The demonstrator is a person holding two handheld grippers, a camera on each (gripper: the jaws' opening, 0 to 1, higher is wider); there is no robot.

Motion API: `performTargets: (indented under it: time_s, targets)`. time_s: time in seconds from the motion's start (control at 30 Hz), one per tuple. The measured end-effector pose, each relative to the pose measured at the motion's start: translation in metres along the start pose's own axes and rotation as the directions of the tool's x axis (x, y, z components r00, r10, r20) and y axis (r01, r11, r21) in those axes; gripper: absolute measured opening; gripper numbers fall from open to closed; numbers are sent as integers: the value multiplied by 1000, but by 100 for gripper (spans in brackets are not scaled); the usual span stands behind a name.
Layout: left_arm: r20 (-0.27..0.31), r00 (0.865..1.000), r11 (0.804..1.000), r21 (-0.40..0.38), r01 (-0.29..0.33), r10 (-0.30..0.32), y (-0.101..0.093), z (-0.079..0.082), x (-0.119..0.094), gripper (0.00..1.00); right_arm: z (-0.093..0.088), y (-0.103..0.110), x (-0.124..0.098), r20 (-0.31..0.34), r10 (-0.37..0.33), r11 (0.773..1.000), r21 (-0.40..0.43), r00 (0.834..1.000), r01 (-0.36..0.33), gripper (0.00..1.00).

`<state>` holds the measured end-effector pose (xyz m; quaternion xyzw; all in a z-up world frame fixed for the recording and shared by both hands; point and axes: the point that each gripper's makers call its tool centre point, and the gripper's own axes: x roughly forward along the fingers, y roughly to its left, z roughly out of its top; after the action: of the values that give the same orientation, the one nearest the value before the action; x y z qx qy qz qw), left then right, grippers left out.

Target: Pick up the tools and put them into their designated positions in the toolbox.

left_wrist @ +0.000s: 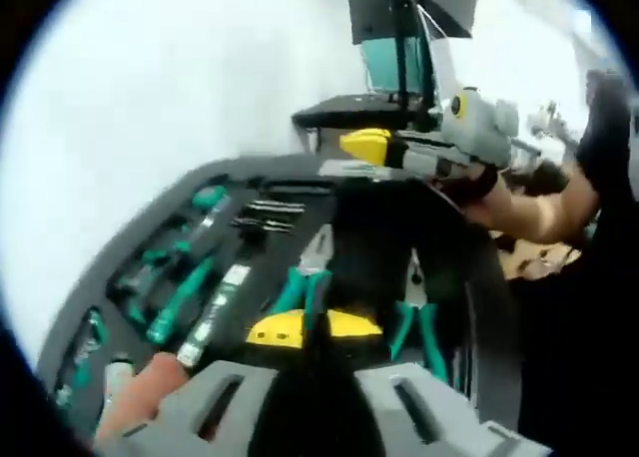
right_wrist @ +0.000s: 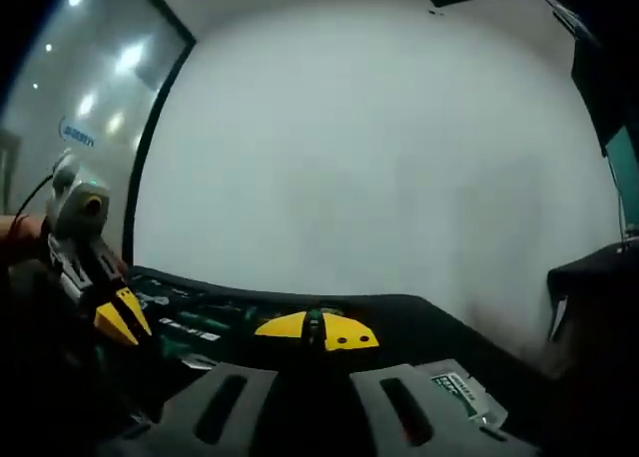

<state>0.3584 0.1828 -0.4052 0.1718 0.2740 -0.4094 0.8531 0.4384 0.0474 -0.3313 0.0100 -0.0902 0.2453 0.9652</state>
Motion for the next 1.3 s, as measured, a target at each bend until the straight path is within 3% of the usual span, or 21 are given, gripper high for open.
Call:
performTargets:
  time_s: [0.13, 0.3, 0.4, 0.47, 0.5, 0.57, 0.6, 0.67, 0.73, 0.77, 0.8, 0.83, 0.9, 0.97, 1.03, 1.1, 1.23, 1.3]
  targets:
    - [-25, 999, 999, -39, -29, 28, 5, 2, 3, 4, 1, 2, -1, 1, 4, 1000, -13, 1000, -4, 2]
    - [-99, 995, 1000, 9, -21, 22, 7, 4, 7, 2, 2, 4, -1, 3, 9, 1000, -12, 1000, -9, 2]
    - [-112, 993, 1000, 17, -27, 28, 8, 1, 3, 2, 1, 6, 1, -3, 10, 1000, -26, 1000, -10, 2]
    - [-83, 996, 999, -19, -40, 38, 7, 1, 3, 3, 1, 6, 0, -4, 4, 999, -38, 1000, -4, 2]
    - [-31, 998, 998, -35, -49, 48, 6, 2, 1, 3, 1, 7, 0, -7, 3, 999, -45, 1000, -3, 3]
    - [68, 994, 996, 32, -82, 80, 4, 4, -9, 4, 0, 8, 0, -19, -9, 997, -75, 1000, 8, 5]
    - [105, 990, 994, 37, -101, 97, 3, 5, -19, 3, 1, 16, 1, -45, 19, 989, -145, 999, -25, 5]
    - [195, 968, 987, -67, -147, 158, 7, 12, -42, 4, 9, 41, 1, -54, 88, 970, -221, 995, -98, 4]
    - [275, 937, 970, -167, -174, 216, 16, 16, -59, 5, 6, 72, 4, -126, 156, 967, -185, 980, -177, 3]
    - [262, 925, 952, -208, -223, 274, 24, 10, -63, 5, 6, 83, 5, -149, 182, 958, -198, 972, -209, 0]
    - [222, 924, 939, -223, -261, 310, 31, 2, -63, 3, -4, 102, 11, -209, 212, 938, -232, 955, -259, 0]
    - [202, 933, 945, -198, -258, 297, 27, -4, -59, 3, -7, 110, 15, -224, 217, 927, -257, 950, -272, 0]
    - [170, 946, 950, -194, -244, 278, 23, -11, -49, 3, -16, 135, 21, -248, 253, 877, -349, 935, -330, 0]
    - [173, 943, 951, -175, -253, 283, 20, -11, -41, 3, -25, 151, 22, -261, 269, 835, -417, 927, -359, 0]
    - [131, 942, 947, -127, -294, 310, 29, -21, -40, 3, -41, 152, 23, -319, 246, 799, -468, 915, -378, 0]
    - [177, 933, 947, -128, -293, 313, 31, -16, -41, 2, -40, 154, 24, -303, 254, 805, -460, 919, -374, 0]
    - [174, 937, 950, -122, -286, 304, 24, -20, -37, 1, -44, 153, 20, -313, 252, 818, -436, 916, -374, 0]
    - [170, 941, 955, -105, -277, 292, 21, -22, -35, 1, -46, 154, 17, -322, 259, 813, -437, 911, -385, 0]
